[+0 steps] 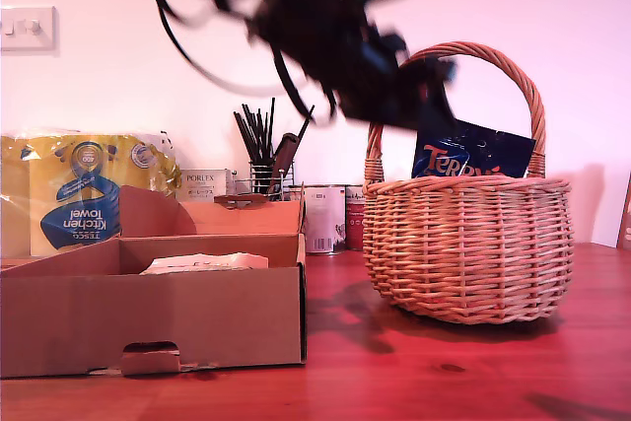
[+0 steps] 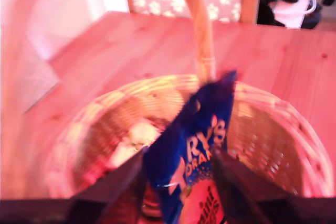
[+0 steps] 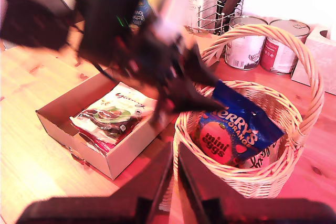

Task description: Move the bags of Easter eggs from the cardboard box on the left into the woven basket on the right side.

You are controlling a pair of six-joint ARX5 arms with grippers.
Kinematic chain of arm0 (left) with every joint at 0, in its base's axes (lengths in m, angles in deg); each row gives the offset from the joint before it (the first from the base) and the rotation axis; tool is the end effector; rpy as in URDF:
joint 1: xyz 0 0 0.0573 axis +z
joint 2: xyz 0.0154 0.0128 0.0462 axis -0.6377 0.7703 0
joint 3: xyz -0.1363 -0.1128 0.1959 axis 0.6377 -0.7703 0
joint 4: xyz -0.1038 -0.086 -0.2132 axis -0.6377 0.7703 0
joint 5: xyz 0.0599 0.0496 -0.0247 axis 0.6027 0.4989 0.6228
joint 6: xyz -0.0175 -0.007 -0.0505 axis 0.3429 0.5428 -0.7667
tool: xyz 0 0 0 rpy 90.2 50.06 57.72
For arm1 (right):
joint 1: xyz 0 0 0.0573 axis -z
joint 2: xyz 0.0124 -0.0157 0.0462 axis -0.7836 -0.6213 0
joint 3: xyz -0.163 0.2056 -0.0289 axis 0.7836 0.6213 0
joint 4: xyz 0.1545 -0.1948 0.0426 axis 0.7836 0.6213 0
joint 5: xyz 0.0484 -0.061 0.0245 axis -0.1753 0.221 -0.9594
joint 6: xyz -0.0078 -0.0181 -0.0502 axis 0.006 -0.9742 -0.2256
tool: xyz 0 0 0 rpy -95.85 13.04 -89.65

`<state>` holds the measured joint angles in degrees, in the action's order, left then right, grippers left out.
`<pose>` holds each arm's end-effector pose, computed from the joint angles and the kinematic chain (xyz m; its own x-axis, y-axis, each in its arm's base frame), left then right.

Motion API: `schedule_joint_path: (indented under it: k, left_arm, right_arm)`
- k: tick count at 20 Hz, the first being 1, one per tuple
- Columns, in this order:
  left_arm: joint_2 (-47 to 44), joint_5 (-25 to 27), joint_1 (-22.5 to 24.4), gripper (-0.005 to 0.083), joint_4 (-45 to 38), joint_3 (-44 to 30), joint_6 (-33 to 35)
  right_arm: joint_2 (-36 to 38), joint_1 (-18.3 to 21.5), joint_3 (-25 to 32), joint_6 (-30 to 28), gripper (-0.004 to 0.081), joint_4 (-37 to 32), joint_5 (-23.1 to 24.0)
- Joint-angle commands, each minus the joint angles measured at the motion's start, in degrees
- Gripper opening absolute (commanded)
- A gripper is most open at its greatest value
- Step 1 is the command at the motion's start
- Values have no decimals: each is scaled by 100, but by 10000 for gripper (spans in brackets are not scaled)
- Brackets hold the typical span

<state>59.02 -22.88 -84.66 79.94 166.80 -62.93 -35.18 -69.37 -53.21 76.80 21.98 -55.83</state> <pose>0.2992 -0.3077 0.2542 0.4950 -0.7749 -0.3932 0.8644 0.4851 0.1322 0.0936 0.0399 0.3154 0.7456 0.5796 -0.3289 -0.6232 0.7812 -0.0360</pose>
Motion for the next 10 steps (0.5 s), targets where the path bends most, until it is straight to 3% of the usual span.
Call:
schedule_joint_path:
  k: [1, 4, 5, 7, 9, 10]
  left_arm:
    - [-302, 11, 2, 412, 61, 13, -35]
    - [-549, 4, 2, 395, 404, 13, -37]
    - [-640, -17, 2, 350, 695, 13, -33]
    - [-817, -181, 4, 205, 1156, 13, -15]
    - [-994, -334, 22, -29, 1484, 11, 31]
    - [-1091, -337, 42, -17, 1655, 11, 28]
  right_arm:
    - [-17, -48, 127, -2, -13, -26, -2]
    - [-17, -48, 127, -2, -13, -26, -2]
    - [-17, -48, 127, -9, -13, -28, -2]
    - [-17, -48, 127, -50, -13, -31, 2]
    - [-26, -48, 127, -160, -13, -35, 0]
    - [-61, -48, 127, -192, -13, -44, -4]
